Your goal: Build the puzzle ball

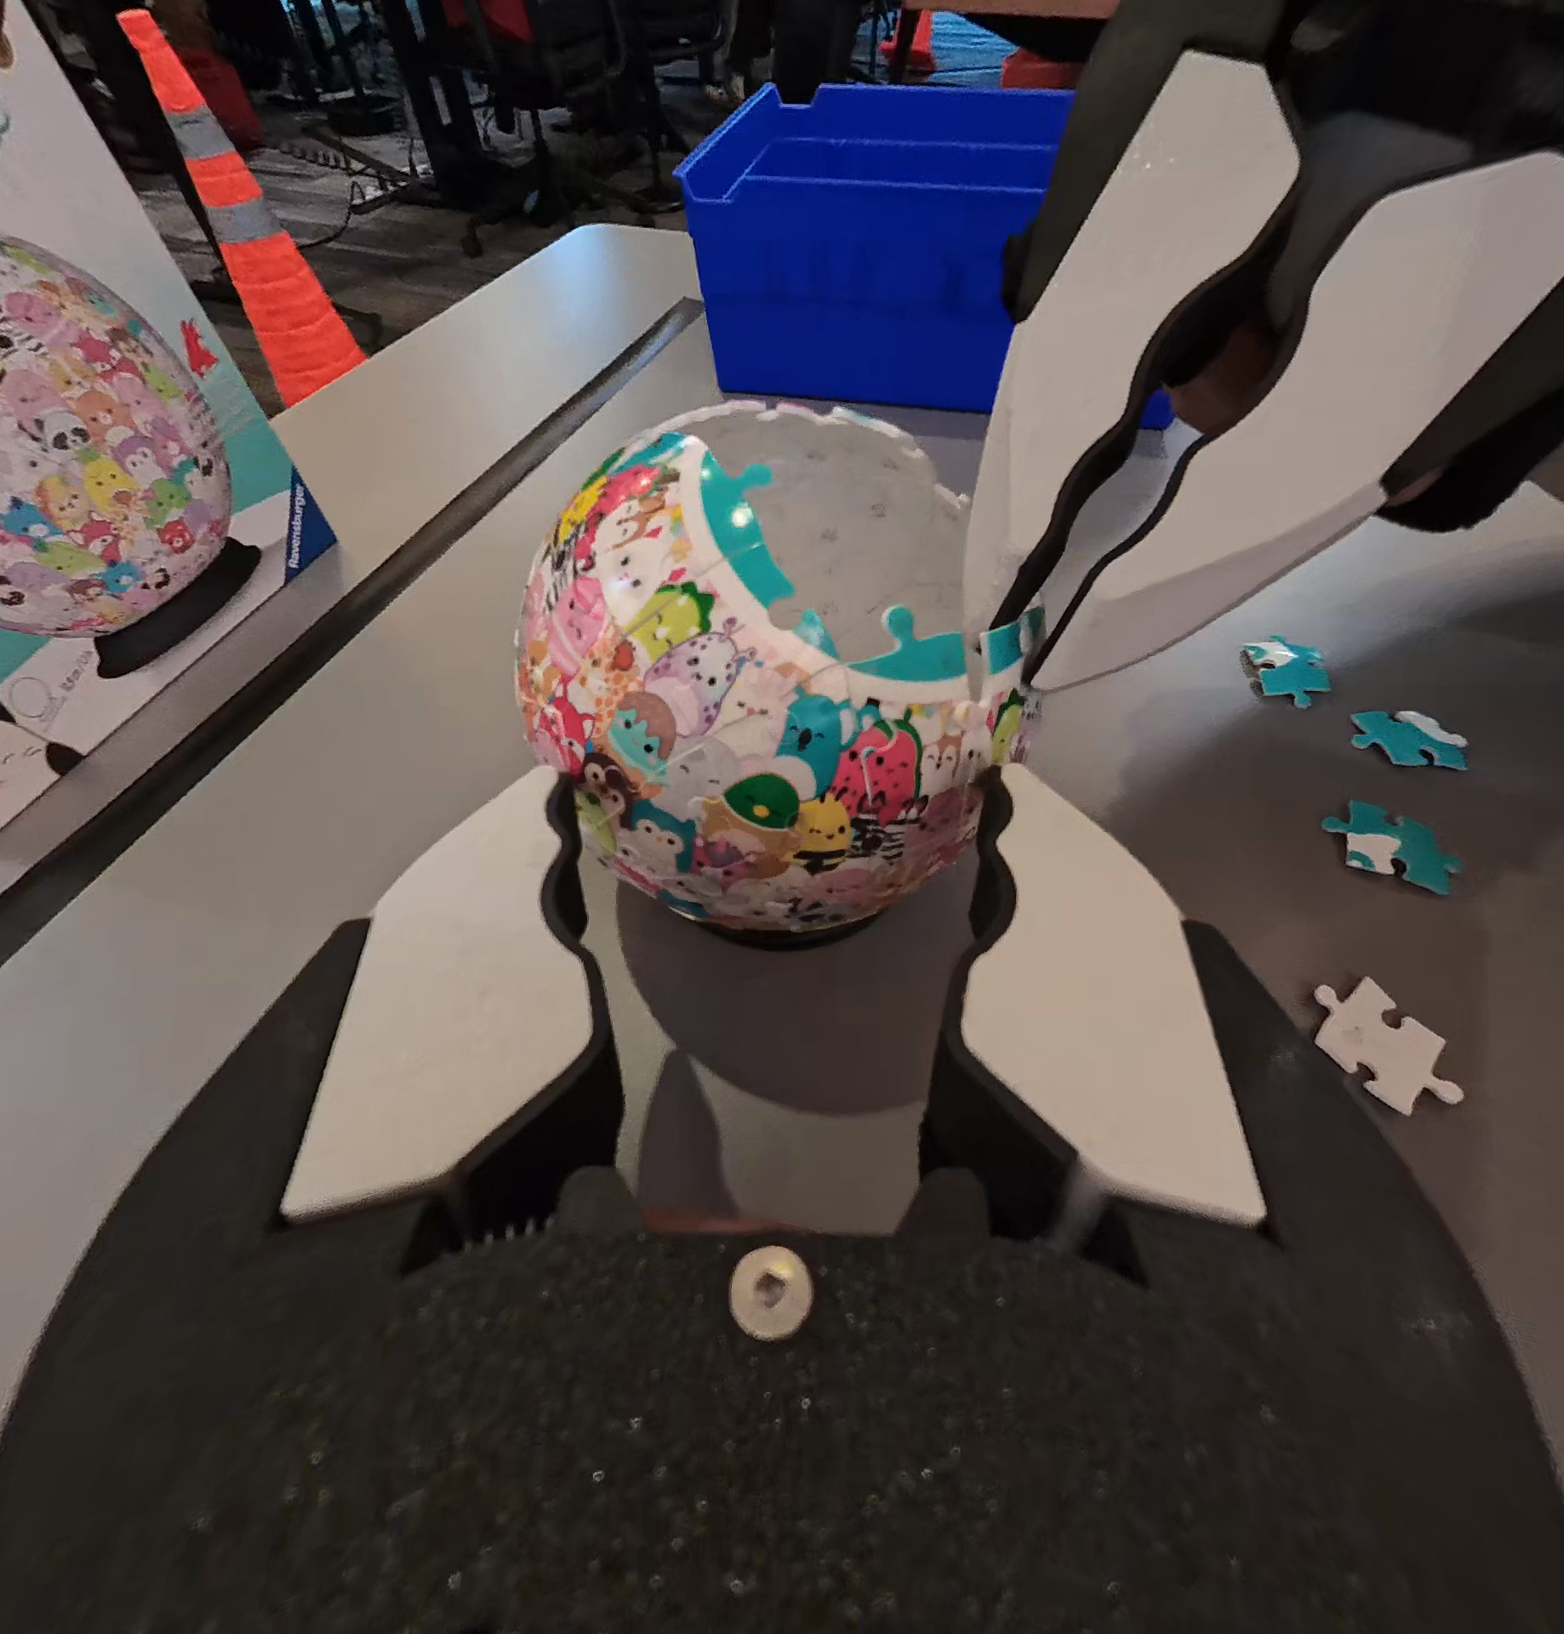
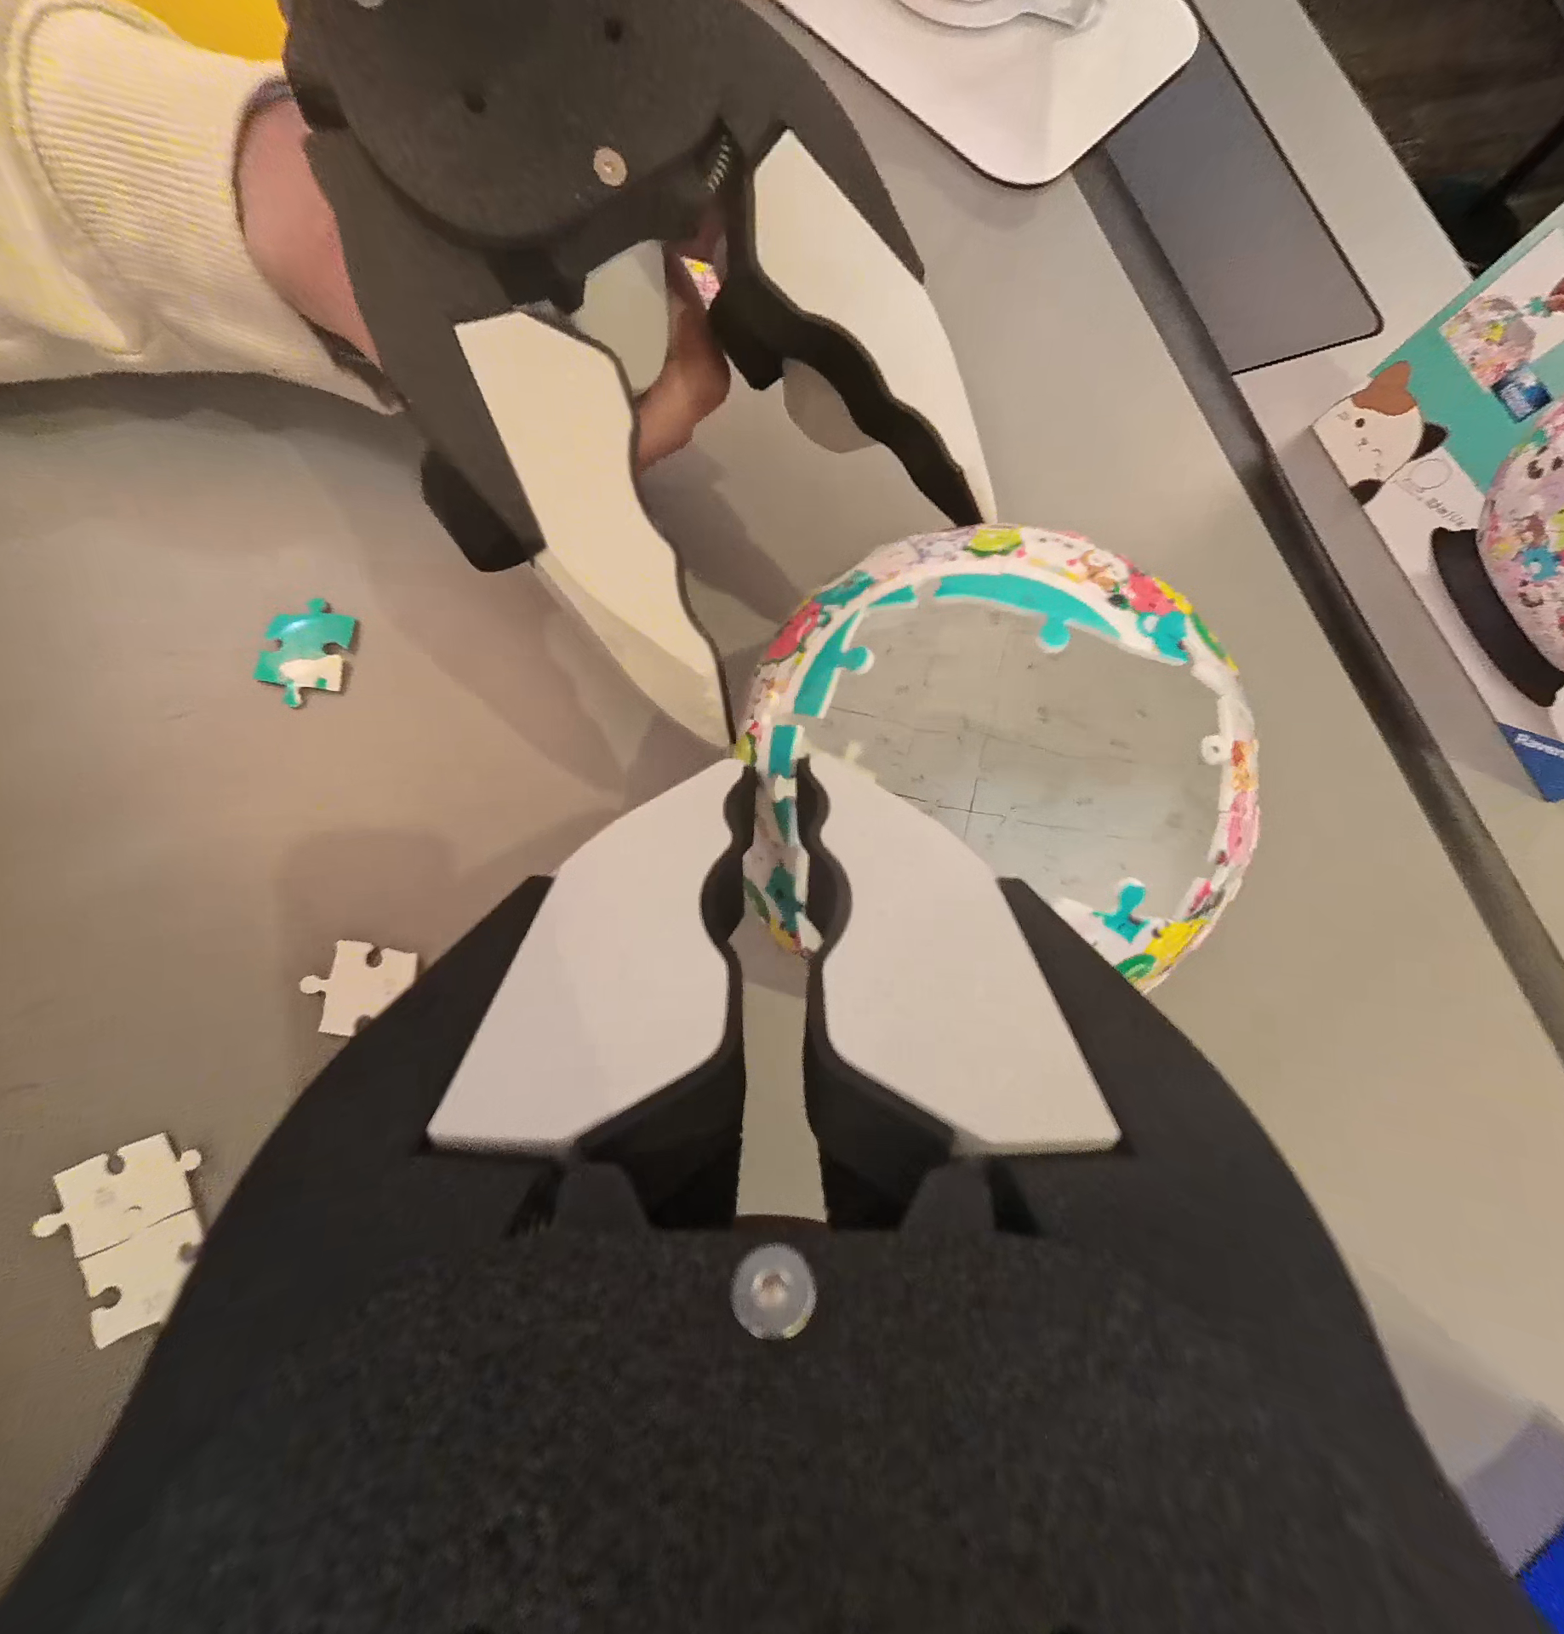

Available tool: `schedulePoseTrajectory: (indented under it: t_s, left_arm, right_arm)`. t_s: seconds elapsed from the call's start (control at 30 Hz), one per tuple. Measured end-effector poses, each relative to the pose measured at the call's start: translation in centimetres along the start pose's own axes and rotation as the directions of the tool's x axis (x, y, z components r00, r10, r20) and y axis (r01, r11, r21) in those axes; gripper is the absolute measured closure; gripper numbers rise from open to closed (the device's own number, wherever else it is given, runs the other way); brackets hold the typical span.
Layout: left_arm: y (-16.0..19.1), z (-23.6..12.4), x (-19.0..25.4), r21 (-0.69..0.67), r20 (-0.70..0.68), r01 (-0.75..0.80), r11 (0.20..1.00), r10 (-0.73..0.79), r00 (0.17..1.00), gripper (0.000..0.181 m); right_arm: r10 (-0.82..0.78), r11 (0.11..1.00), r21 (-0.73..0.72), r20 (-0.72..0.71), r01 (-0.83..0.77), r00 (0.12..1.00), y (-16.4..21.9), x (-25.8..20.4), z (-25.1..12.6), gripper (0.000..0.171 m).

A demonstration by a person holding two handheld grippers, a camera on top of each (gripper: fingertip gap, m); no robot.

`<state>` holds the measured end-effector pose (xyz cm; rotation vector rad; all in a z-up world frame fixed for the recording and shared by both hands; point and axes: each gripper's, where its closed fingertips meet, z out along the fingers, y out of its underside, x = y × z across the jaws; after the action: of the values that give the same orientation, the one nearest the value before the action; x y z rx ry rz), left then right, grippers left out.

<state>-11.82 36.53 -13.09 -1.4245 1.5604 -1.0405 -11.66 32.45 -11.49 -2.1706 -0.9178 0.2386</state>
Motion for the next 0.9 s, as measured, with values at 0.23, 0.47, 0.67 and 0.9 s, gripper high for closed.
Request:
schedulePoseTrajectory:
  t_s: [0.23,0.47,0.67,0.9]
  left_arm:
    - [-0.22,-0.14,0.40,0.023,-0.031,-0.002,1.000,0.002,1.000,0.092]
    - [-0.25,-0.24,0.03,0.029,-0.026,0.017,0.999,-0.016,1.000,0.101]
    - [-0.40,-0.19,-0.04,0.038,-0.010,0.011,0.999,-0.011,1.000,0.103]
    - [-0.45,-0.25,-0.01,0.041,-0.003,0.002,0.999,-0.002,1.000,0.104]
  right_arm:
    - [0.011,1.000,0.009,0.015,-0.011,1.000,-0.13,0.06,0.19,0.163]
    - [0.005,1.000,0.008,0.014,-0.005,1.000,-0.23,0.17,0.34,0.161]
    - [0.008,1.000,0.006,0.008,-0.008,1.000,-0.09,0.38,0.40,0.158]
    - [-0.003,1.000,0.000,-0.024,0.003,1.000,-0.17,0.86,0.64,0.140]
